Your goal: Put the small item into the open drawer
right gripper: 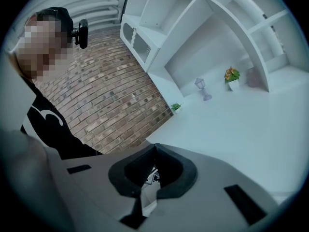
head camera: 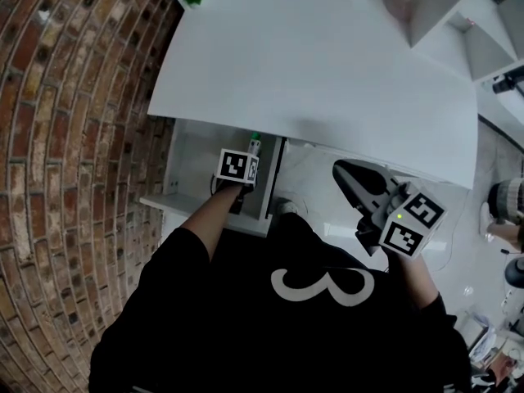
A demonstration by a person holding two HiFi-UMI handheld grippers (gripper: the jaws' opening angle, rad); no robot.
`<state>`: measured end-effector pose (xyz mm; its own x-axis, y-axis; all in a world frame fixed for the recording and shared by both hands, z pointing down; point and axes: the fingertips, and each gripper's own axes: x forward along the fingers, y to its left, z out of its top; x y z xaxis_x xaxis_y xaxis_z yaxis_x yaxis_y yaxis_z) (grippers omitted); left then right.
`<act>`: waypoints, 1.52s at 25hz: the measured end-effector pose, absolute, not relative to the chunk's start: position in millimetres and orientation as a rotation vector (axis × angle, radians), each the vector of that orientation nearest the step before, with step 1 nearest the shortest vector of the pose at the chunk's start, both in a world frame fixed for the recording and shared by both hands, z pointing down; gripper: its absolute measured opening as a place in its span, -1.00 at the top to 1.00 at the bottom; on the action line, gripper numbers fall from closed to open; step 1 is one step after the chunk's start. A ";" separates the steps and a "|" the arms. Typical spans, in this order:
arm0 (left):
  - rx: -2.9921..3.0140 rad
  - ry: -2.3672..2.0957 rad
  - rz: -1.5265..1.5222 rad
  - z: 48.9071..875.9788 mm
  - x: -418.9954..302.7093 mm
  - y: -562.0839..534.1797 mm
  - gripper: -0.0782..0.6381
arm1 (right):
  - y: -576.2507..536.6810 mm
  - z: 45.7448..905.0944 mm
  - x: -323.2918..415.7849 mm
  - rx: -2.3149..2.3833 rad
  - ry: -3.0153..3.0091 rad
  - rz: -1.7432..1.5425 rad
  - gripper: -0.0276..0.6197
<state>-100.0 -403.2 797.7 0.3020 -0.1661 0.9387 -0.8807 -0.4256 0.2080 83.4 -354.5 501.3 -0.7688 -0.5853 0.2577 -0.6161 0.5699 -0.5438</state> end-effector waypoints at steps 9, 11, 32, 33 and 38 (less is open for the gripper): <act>1.838 -0.906 1.204 805.1 -93.5 -397.9 0.50 | -352.3 503.4 93.3 1.097 -2.724 0.989 0.89; 1.840 -0.891 1.190 805.8 -90.9 -395.5 0.42 | -351.3 502.6 93.2 1.095 -2.724 0.986 0.88; 2.039 -1.037 0.780 649.9 -94.6 -409.4 0.17 | -355.4 456.7 65.0 0.946 -2.846 0.855 0.89; 2.047 -1.039 0.732 633.8 -93.3 -407.5 0.24 | -355.5 452.2 64.0 0.941 -2.853 0.837 0.89; 2.175 -0.982 0.503 542.8 -71.0 -394.7 0.52 | -353.3 431.2 57.6 0.918 -2.901 0.787 0.89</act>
